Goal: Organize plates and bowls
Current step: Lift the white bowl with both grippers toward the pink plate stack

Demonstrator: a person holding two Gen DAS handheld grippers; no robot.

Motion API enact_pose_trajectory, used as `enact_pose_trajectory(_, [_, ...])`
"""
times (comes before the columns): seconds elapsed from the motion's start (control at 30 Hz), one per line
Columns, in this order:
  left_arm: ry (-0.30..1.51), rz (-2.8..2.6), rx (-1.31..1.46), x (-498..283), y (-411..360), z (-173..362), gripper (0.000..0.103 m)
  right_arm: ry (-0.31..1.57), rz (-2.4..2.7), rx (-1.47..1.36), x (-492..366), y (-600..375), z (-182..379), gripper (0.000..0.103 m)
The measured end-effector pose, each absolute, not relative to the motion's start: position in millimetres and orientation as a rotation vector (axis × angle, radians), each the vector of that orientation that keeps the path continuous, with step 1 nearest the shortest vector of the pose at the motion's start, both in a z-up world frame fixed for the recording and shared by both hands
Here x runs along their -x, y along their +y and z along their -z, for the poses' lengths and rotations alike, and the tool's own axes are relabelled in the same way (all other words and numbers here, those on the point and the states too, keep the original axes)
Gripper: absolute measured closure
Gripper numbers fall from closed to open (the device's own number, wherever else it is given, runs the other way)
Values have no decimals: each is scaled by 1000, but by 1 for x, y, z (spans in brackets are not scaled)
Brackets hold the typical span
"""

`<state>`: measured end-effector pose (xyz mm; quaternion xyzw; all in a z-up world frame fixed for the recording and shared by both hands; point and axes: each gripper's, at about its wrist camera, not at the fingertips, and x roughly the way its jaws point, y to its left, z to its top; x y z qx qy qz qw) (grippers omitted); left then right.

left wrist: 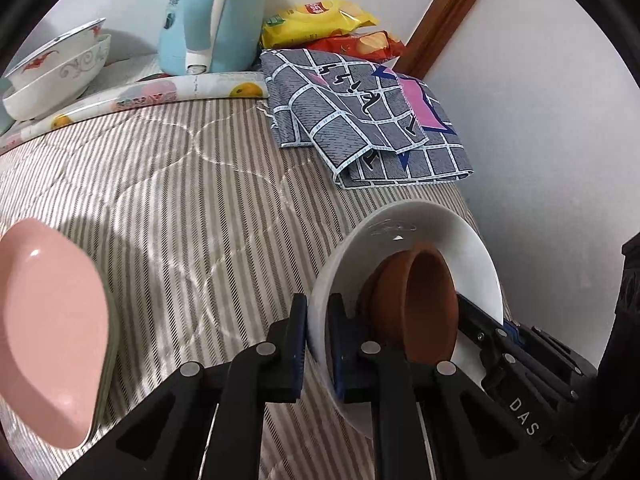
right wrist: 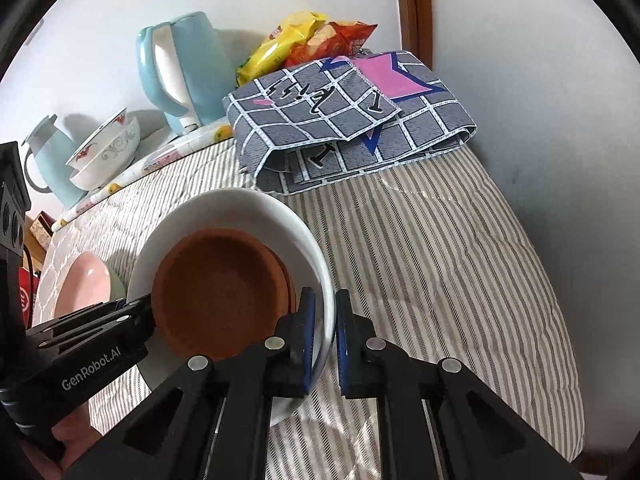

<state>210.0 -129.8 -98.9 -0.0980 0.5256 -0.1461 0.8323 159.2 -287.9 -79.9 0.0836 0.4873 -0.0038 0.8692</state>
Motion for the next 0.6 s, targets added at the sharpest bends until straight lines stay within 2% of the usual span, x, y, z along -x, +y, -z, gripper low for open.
enact_pose_trajectory(0.6, [1057, 292, 224, -172, -96, 70, 93, 971, -13, -174, -123, -259, 52, 95])
